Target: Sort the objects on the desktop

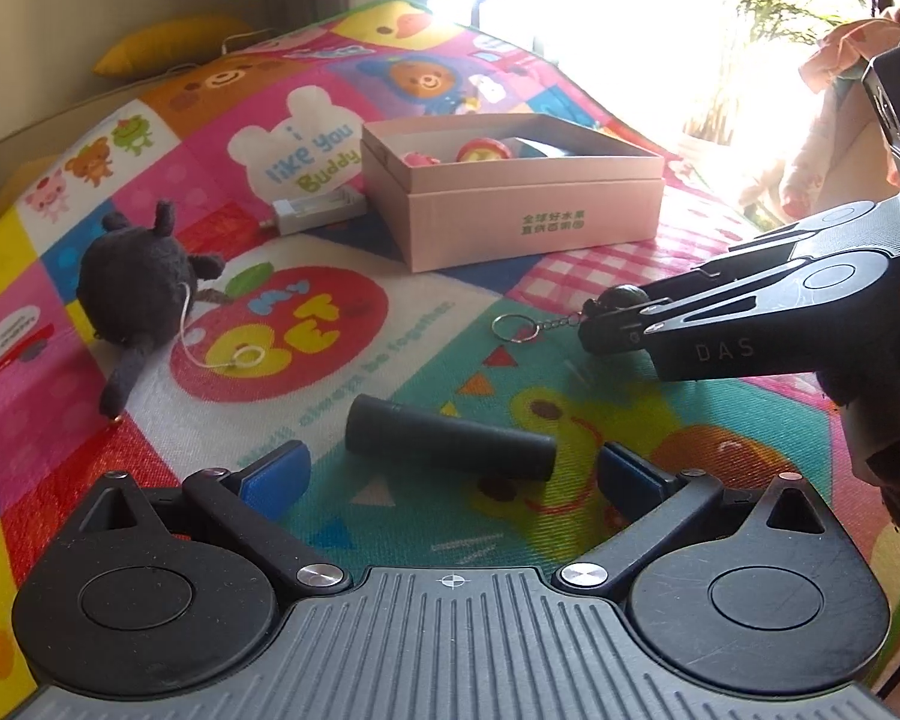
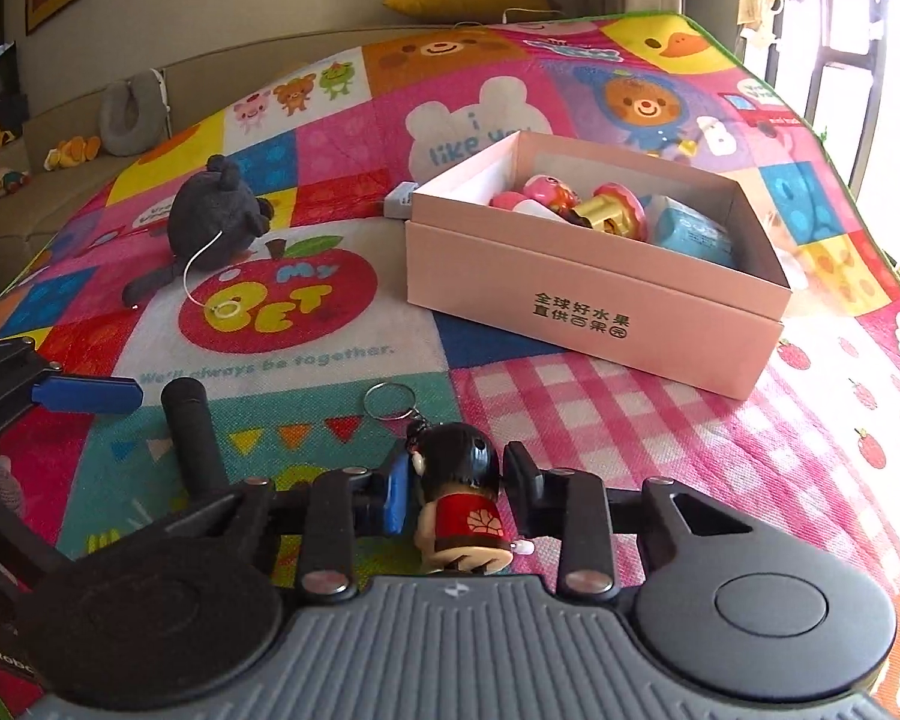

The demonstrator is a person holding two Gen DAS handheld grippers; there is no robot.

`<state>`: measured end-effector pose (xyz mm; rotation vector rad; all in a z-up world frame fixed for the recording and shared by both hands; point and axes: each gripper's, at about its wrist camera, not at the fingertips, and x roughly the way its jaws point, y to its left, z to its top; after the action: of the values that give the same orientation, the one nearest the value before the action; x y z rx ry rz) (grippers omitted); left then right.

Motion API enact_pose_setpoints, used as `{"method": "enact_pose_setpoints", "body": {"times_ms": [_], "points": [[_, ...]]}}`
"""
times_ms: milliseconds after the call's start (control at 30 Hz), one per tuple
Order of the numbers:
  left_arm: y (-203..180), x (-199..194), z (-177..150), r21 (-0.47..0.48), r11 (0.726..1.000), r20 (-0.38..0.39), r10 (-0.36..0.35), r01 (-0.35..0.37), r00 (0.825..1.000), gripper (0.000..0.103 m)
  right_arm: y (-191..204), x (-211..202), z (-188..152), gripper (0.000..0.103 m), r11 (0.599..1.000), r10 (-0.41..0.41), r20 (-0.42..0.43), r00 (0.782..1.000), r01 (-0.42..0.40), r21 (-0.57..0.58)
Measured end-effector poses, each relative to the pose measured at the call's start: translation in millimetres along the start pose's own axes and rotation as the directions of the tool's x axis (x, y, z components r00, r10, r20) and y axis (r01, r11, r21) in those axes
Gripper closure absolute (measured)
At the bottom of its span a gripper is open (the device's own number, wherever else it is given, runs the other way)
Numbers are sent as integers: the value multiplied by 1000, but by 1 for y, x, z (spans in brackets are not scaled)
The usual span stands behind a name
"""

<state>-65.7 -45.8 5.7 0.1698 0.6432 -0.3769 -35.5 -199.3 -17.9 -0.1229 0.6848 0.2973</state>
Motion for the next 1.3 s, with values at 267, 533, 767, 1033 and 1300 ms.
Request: {"method": "enact_pose_setpoints", "body": {"times_ms": [267, 533, 767, 1033, 1300], "points": [[-3, 14, 12, 41, 999, 10, 23, -23, 1000, 0, -16, -15, -11, 71, 999, -18, -22, 1000, 19, 33], [-11, 12, 9, 55, 999, -1, -2, 2, 1000, 1, -18, -20, -15, 71, 998, -12, -32, 999, 13, 54], [-11, 7, 10, 37, 999, -8, 10, -9, 1000, 22, -11, -28, -18, 71, 999, 7, -50, 999, -5, 45], [-17, -24, 17, 58, 998, 61, 20, -23, 998, 22, -18, -49, -12, 71, 998, -27, -39, 999, 29, 64], [-23, -61, 45, 95, 992, 184, 62, -80, 981, 22, -22, -98, 14, 71, 998, -60, 110, 992, 57, 31]]}}
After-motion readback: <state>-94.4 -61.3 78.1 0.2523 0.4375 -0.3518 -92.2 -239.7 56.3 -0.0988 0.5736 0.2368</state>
